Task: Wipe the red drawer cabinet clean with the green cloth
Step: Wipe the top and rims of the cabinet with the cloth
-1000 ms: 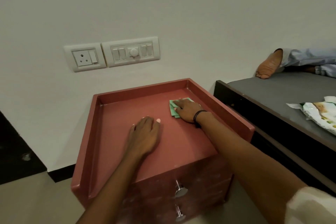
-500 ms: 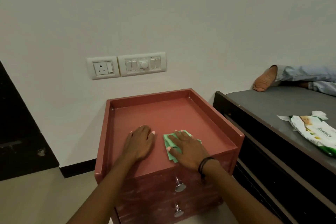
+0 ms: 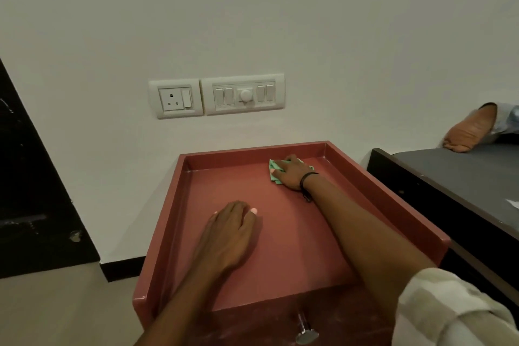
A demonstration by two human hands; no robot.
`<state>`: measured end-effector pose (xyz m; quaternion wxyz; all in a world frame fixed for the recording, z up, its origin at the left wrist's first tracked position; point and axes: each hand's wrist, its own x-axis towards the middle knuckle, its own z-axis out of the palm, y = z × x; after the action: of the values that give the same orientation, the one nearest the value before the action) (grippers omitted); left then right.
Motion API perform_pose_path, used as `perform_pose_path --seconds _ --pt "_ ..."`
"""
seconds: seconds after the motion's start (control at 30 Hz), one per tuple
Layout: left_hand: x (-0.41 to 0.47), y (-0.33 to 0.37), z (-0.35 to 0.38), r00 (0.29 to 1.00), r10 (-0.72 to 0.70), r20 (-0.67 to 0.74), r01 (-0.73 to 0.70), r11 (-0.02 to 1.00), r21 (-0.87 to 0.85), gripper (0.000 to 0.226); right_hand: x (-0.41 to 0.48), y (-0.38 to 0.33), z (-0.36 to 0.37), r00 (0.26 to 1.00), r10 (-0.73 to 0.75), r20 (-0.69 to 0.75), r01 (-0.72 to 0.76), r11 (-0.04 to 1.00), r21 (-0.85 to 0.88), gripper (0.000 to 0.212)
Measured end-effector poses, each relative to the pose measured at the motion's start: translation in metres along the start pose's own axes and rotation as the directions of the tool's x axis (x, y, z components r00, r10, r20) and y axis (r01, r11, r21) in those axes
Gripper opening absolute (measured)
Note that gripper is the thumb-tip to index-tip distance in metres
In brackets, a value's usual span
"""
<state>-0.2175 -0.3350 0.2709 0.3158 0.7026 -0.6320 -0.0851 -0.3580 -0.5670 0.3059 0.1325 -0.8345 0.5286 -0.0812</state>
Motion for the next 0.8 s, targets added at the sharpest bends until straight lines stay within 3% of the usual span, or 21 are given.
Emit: perform_pose_path --seconds 0.13,0.37,0.5,0.63,0.8 --pt "0.002 0.001 0.0 0.999 -0.039 0.003 0.039 0.999 -0.006 0.045 -0.036 -0.015 0.006 0.998 -0.059 0.012 0.06 0.998 -0.033 0.055" --pt "-0.009 0.015 -0.018 0.992 -0.116 0.042 0.12 0.984 -0.132 0.038 -0.193 -0.052 0.04 0.964 -0.266 -0.031 0.265 0.964 -0.034 0.055" --pt "-0.022 0.014 -0.033 0.986 -0.121 0.118 0.127 0.991 -0.049 0.039 -0.254 -0.067 0.052 0.955 -0.293 -0.052 0.293 0.956 -0.017 0.056" --pt "-0.032 0.007 -0.04 0.986 -0.112 0.121 0.104 0.992 0.071 0.035 -0.271 -0.072 0.052 0.955 -0.292 -0.052 0.291 0.956 -0.027 0.057" --pt "-0.036 0.005 -0.036 0.995 -0.089 0.054 0.086 0.994 0.065 0.036 -0.265 -0.069 0.056 0.949 -0.308 -0.064 0.307 0.951 -0.029 0.058"
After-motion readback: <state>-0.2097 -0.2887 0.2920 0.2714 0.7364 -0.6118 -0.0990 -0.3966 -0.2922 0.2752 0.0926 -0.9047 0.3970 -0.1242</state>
